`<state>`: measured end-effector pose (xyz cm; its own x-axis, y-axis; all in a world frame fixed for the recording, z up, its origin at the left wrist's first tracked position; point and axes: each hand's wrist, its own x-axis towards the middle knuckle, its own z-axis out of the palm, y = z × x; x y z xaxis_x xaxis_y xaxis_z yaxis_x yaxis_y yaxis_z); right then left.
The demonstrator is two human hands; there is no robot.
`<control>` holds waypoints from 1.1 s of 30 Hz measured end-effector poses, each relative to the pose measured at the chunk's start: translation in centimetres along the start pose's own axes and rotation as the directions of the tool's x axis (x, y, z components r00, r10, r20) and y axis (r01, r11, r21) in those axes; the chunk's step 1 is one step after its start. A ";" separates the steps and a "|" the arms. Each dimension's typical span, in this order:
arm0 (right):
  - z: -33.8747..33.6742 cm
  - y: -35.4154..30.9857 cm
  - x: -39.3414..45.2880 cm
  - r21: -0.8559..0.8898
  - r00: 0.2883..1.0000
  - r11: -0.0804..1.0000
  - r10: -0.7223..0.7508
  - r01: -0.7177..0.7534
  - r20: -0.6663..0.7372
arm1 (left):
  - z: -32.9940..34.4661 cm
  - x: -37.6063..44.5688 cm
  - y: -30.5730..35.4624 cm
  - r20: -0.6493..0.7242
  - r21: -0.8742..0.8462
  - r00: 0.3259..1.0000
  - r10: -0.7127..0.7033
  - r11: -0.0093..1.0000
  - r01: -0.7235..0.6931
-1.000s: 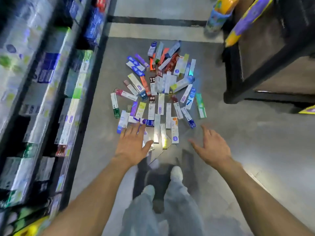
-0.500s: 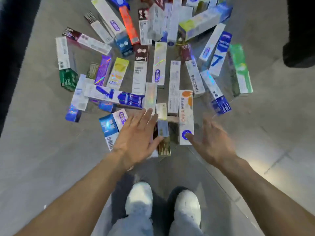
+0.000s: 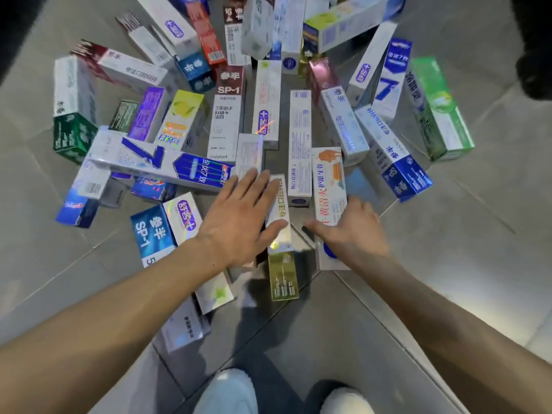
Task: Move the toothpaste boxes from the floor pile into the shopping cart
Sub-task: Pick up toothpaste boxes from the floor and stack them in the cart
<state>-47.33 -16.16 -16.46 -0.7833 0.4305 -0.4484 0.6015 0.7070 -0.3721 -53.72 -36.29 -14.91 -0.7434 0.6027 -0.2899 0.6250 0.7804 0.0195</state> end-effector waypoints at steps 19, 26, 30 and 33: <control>-3.6 3.1 -5.9 0.429 1.000 0.903 0.018 -0.024 0.018 | -1.1 -2.9 7.0 0.009 -0.440 0.897 -0.441 0.804 0.400; -3.6 4.7 -6.8 0.452 0.997 0.889 0.067 -0.073 0.028 | -2.0 -1.2 8.5 0.076 -0.450 0.923 -0.378 0.813 0.370; -4.3 4.7 -6.5 0.525 0.997 0.847 0.073 -0.076 0.026 | -2.2 -1.3 7.5 0.191 -0.636 0.884 -0.427 0.632 0.443; -4.7 3.9 -6.3 0.619 0.998 0.783 0.050 -0.064 0.039 | -2.1 -1.8 6.1 0.228 -0.791 0.863 -0.451 0.432 0.435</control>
<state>-40.76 -13.43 -11.27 -0.7453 0.4432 -0.4981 0.6179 0.1785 -0.7657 -49.10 -32.27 -12.27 -0.8689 0.1304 -0.4775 -0.2415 0.7305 0.6388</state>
